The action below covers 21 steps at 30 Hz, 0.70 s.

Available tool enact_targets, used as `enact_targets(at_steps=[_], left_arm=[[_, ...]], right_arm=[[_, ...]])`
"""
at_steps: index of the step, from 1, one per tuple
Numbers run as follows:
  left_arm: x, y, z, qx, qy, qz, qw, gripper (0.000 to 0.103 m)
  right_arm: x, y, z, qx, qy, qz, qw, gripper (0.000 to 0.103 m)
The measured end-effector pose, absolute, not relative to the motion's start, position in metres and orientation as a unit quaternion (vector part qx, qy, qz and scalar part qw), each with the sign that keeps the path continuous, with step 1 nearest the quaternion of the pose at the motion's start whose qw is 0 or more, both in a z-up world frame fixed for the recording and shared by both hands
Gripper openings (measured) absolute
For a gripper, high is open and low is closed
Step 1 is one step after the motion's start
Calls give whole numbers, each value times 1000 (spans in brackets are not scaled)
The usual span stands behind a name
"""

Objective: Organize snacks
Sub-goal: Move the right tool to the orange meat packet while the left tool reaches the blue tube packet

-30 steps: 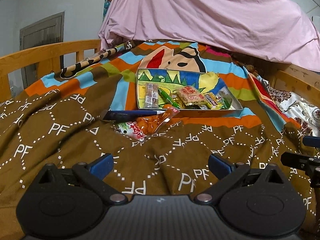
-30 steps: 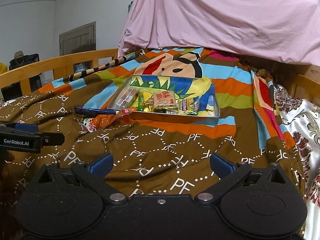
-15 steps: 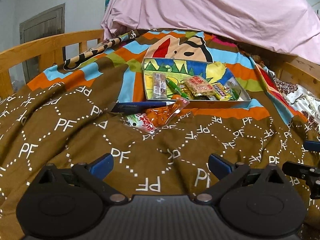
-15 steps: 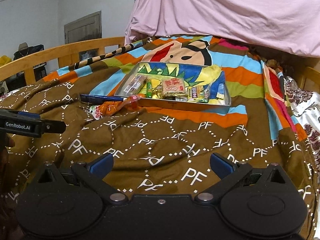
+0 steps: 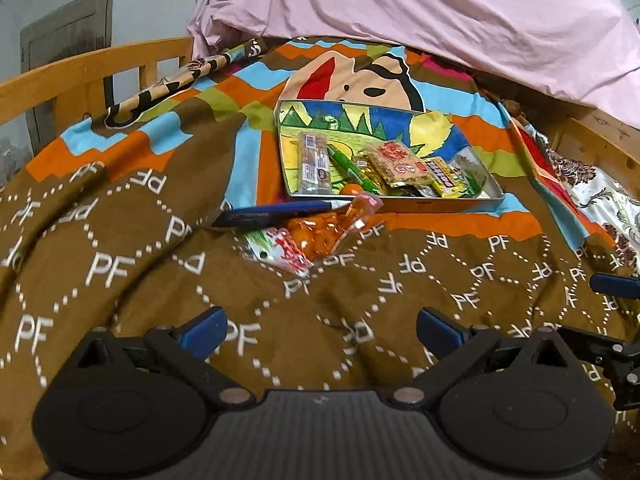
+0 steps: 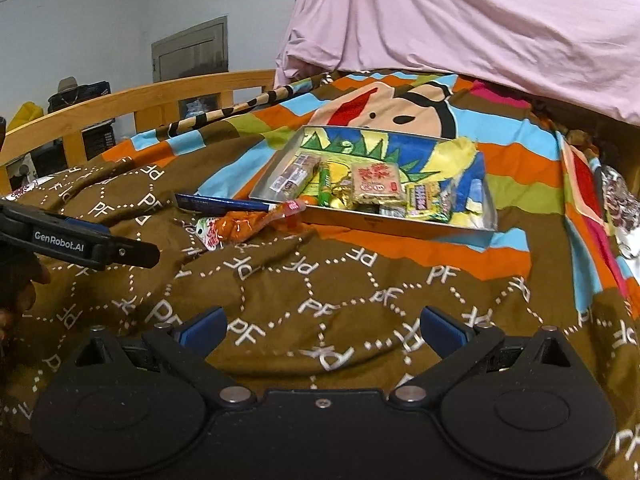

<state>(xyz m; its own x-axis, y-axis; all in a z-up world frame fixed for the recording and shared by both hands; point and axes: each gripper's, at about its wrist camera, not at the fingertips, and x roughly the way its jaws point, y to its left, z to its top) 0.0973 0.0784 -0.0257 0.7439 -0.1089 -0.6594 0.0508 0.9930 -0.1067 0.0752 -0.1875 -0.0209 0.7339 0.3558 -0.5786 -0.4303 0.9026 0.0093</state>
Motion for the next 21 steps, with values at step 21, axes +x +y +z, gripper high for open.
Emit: enact_targets(at_steps=[21], left_arm=[[191,116,-23,73,353,-72,930,103]], right_arm=[[174,-104,-47,-68,303,300,902,102]])
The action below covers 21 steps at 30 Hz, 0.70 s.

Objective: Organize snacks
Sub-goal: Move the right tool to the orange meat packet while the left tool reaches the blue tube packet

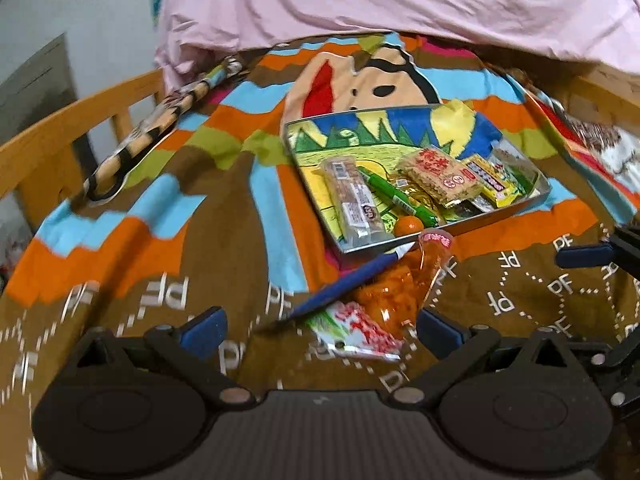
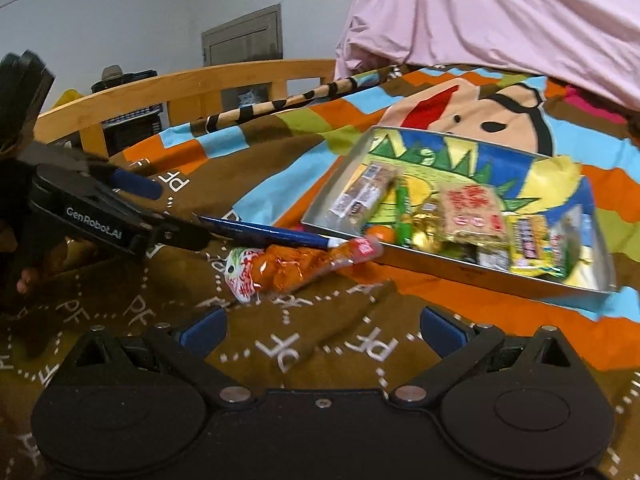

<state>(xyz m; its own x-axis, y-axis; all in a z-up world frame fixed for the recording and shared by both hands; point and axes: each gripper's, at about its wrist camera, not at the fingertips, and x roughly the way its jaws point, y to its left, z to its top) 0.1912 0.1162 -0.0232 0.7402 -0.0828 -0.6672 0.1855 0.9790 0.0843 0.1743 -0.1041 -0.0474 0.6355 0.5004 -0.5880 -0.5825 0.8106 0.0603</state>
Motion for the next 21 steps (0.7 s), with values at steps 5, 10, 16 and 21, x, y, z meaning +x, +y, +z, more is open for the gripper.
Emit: enact_targets(at_steps=[5,10,16,21], left_arm=[[216,115,-29,103,354,-85,926,103],[233,126,-35,99,358,-78,925,103],[244,132,-40,104,366,-98,920,103],[251,128,-42,133,378,-125,908,103]], right_arm=[[196,-86,-61,-66,315,312,894,102],[213,-78,-72,-55,324,314,891,102],[226,-72,-81,-37,335,319,886,102],[233,-64,-87,-35,335,336,879,102]])
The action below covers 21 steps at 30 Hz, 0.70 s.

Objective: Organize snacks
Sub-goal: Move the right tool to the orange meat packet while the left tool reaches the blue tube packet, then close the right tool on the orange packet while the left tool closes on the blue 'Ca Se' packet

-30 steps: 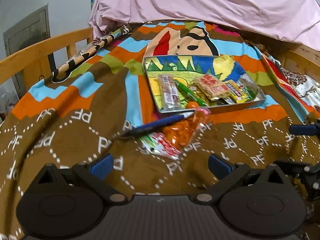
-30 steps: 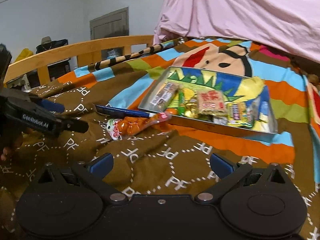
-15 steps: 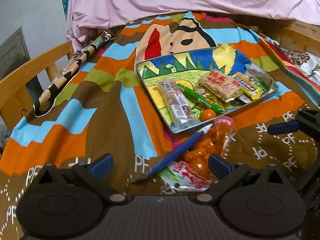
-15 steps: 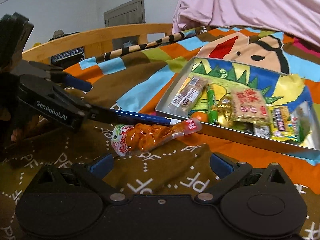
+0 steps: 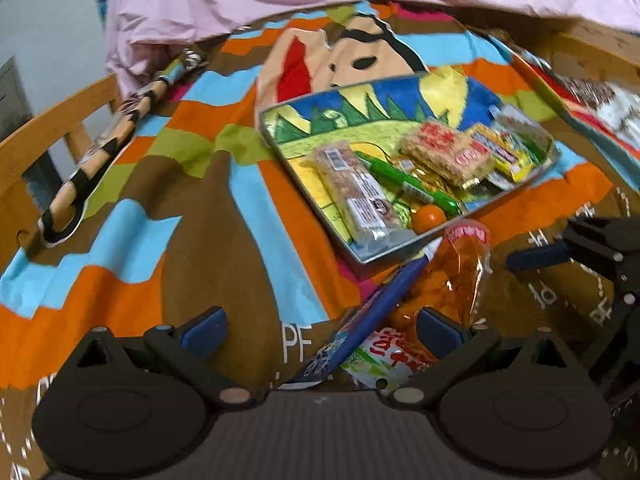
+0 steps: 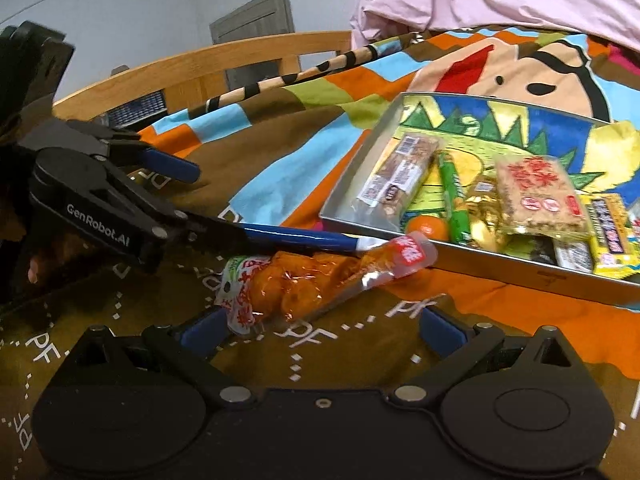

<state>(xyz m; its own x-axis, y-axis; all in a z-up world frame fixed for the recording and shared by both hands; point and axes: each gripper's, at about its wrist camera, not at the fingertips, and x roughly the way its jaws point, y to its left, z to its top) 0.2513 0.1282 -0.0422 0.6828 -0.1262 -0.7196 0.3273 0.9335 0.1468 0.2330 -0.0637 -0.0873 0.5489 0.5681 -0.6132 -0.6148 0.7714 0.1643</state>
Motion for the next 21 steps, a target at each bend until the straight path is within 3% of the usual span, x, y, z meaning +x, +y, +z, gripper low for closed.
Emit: enact_targets(at_steps=[6,8,11,17,21], left_arm=[[265,121,-44,172,388,-159,891,102],[271,118,-43,182,387,-175,887,100],[276,112,-43,201,385,-204,877,90],[281,104,-52,197,407,-237,860,68],[286,106,-53,174,428,-238,855,60]], right_arm=[[244,-54,-92,-17,334,334,881,102],[248,-52,-93,-6,337,339,878,97],[254,-47,-98,-1,352,342,871,87],[260,-43,-104,25,363,340,867,83],[258,-44,-104,43,364,343,865,68]])
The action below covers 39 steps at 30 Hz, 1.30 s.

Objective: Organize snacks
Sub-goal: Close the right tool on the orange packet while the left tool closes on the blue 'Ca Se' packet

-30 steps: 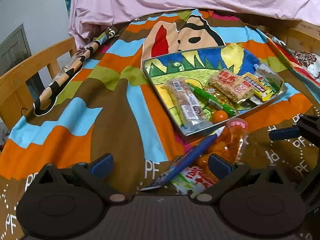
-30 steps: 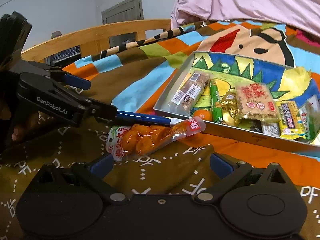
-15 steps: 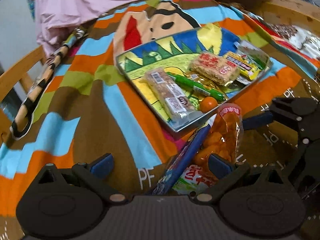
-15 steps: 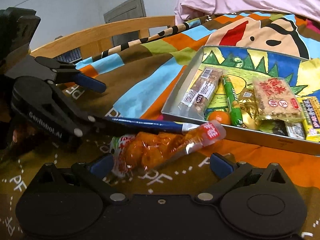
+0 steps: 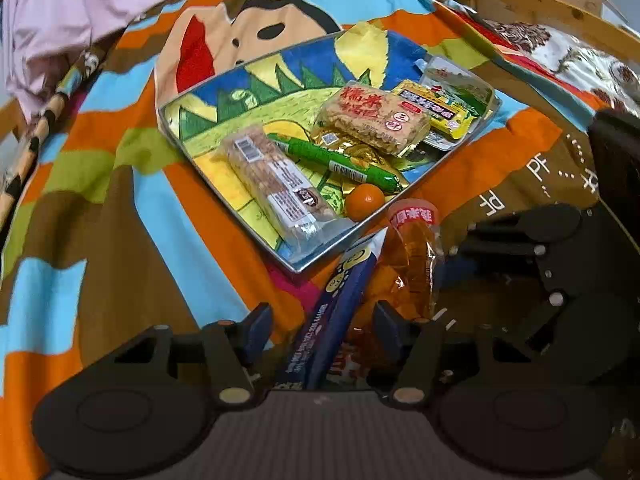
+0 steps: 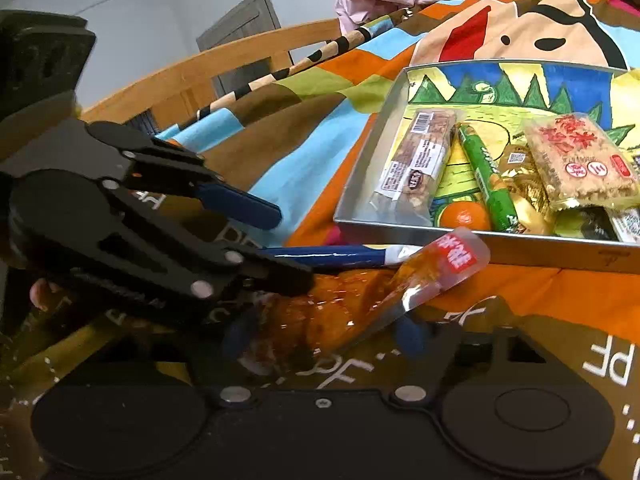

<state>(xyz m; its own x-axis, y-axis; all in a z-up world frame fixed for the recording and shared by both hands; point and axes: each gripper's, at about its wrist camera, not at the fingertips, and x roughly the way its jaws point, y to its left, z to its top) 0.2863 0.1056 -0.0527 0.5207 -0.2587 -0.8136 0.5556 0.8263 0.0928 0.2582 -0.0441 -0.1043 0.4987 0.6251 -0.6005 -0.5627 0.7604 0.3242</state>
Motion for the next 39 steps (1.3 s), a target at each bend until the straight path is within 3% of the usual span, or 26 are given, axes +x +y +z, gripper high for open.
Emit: enact_targets(at_steps=[3,17,21,25,26,27,30,31,33,36,39], left_arm=[[291,108,-51,149,448,-232,850,60],[285,86,-57,185,479,-229,827,56],[290,68,-61,196,482,-236,821,49],[298,60,-67,208,488,-220,818,49],[300,60,-69,209,491,-212,819,50],[302,60,-71,210,494,-204,819,53],[311,66,-78,189,519,-184,813,59],[313,68,-79,179,521,-181,815,59],[311,69,-79,173,520,-178,817,56],[307,70,-76,147,531,-176,816,46],[297,68,-71,126,541,-175,813,44]], right_arm=[[253,-46,-103,45,363,342,866,62],[238,-120,-84,67,400,331,852,56],[232,-139,-85,75,412,326,848,56],[234,-142,-87,99,416,321,845,60],[236,-142,-88,109,418,317,845,67],[240,-142,-90,124,420,312,843,72],[250,-142,-95,166,427,296,839,74],[252,-141,-96,171,427,293,838,72],[251,-138,-96,164,430,287,840,57],[244,-143,-95,160,432,293,838,56],[236,-152,-93,160,435,295,835,55]])
